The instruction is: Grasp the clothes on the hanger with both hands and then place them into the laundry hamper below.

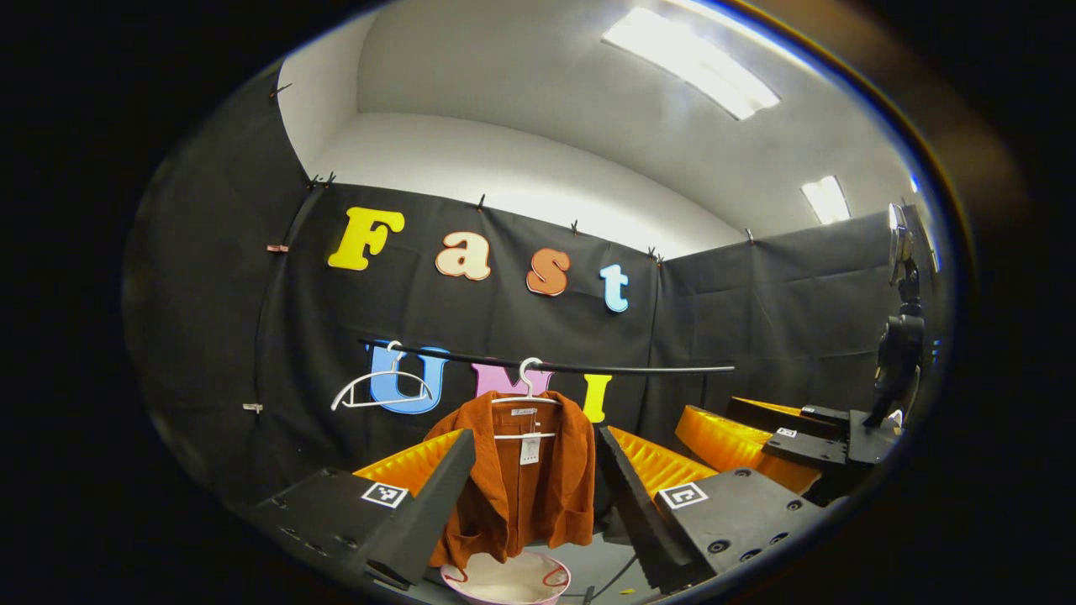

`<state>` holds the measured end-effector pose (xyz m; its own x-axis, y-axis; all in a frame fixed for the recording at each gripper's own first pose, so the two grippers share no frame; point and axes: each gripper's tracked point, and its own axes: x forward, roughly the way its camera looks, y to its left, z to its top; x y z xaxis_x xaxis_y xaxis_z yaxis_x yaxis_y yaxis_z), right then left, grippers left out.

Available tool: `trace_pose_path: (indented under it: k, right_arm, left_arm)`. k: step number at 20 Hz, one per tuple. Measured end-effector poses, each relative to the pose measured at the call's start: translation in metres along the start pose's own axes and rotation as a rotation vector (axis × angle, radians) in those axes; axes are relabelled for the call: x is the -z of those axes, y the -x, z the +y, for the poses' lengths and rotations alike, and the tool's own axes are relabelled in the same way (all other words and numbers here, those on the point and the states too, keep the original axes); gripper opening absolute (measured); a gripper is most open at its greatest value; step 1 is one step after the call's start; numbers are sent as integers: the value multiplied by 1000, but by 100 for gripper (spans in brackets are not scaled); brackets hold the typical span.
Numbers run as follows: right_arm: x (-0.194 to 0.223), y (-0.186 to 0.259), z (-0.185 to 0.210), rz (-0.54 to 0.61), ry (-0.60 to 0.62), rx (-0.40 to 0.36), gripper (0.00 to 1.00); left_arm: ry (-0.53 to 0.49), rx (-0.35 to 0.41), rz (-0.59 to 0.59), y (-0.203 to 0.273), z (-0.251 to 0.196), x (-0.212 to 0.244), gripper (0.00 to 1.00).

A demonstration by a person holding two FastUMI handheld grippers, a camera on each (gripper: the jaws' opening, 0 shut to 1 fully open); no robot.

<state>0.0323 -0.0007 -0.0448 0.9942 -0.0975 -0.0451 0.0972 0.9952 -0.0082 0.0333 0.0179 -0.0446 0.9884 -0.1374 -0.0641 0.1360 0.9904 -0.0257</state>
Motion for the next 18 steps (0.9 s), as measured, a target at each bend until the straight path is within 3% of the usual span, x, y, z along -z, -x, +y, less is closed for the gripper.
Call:
trace_pose_path:
  k: [3,10,11,12,18]
  right_arm:
    - [24,-32,-15,16,14,24,98]
    - [93,-145,-48,52,-4,-9,98]
    - [100,-161,-53,55,-11,-17,95]
    - [110,-175,-58,64,-16,-25,99]
    - [178,-233,-91,177,-1,-47,98]
  left_arm:
    - [-8,-19,13,-28,9,15,92]
    - [-14,-96,34,-140,30,72,92]
    - [-21,-114,36,-158,34,81,93]
    - [-23,-140,33,-174,40,89,92]
    - [54,-284,52,-240,84,148,91]
